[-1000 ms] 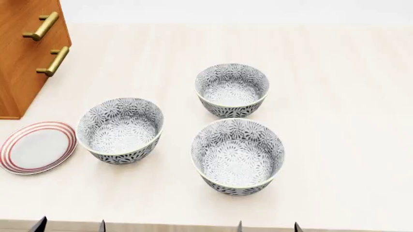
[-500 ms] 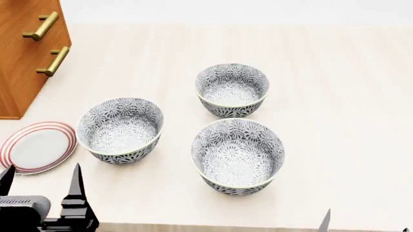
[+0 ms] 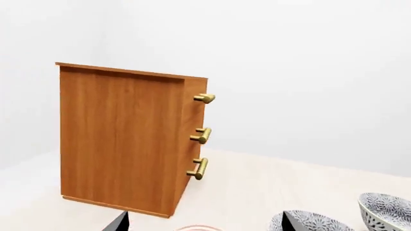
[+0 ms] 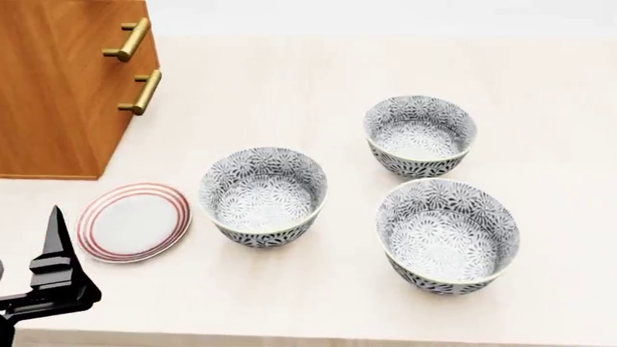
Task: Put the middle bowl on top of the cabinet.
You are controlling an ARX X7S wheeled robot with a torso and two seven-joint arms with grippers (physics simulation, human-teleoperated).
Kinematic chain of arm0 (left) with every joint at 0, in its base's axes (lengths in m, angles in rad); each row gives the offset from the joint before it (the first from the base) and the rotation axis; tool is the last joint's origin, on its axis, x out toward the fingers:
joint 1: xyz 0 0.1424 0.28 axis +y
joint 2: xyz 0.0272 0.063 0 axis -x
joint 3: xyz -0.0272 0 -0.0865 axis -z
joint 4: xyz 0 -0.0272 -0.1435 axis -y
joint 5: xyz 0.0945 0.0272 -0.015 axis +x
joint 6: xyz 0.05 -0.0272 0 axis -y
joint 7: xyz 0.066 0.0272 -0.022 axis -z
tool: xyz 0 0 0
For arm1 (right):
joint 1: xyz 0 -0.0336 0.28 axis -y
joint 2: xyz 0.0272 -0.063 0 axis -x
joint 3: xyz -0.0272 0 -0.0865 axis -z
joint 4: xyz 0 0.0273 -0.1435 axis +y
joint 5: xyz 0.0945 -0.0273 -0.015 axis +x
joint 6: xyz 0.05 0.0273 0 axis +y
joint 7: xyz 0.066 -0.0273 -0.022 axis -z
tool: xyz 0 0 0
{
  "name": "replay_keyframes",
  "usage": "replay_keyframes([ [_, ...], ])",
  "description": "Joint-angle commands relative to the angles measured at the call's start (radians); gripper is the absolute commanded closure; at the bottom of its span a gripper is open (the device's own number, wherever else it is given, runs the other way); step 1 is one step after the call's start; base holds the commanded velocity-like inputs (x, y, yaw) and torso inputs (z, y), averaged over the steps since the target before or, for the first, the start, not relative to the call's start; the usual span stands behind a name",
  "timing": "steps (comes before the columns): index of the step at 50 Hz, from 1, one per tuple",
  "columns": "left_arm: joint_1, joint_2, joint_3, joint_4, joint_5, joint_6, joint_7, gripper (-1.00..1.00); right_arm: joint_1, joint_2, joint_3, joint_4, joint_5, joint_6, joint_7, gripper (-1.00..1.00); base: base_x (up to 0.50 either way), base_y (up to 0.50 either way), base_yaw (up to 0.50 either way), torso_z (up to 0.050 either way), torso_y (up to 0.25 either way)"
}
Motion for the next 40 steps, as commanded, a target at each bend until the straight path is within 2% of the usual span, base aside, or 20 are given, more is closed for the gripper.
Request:
replay_keyframes([
  [1,-0.018,-0.017,-0.013,-0.003,-0.029,-0.020,-0.020,-1.00,-0.031,0.009,0.011,-0.040,-0.010,0.000,0.030,-1.00,0.00,0.50,0.00,0.000,0.000],
  [7,-0.026,-0.024,-0.012,-0.016,-0.037,-0.015,-0.028,-1.00,-0.029,0.015,0.007,-0.044,-0.014,0.003,0.045,-1.00,0.00,0.50,0.00,0.000,0.000],
  [15,-0.031,-0.032,-0.002,-0.035,-0.043,-0.006,-0.035,-1.00,-0.026,0.025,0.001,-0.049,-0.033,0.019,0.066,-1.00,0.00,0.03,0.00,0.000,0.000],
  [22,-0.031,-0.038,-0.001,-0.028,-0.053,-0.011,-0.044,-1.00,-0.033,0.028,-0.002,-0.055,-0.045,0.021,0.080,-1.00,0.00,0.49,0.00,0.000,0.000],
  [36,-0.031,-0.049,0.002,-0.029,-0.068,-0.009,-0.060,-1.00,-0.032,0.046,-0.020,-0.064,-0.083,0.062,0.104,-1.00,0.00,0.21,0.00,0.000,0.000],
  [40,-0.029,-0.052,0.006,-0.026,-0.071,-0.010,-0.065,-1.00,-0.041,0.041,-0.016,-0.058,-0.068,0.028,0.106,-1.00,0.00,0.25,0.00,0.000,0.000],
])
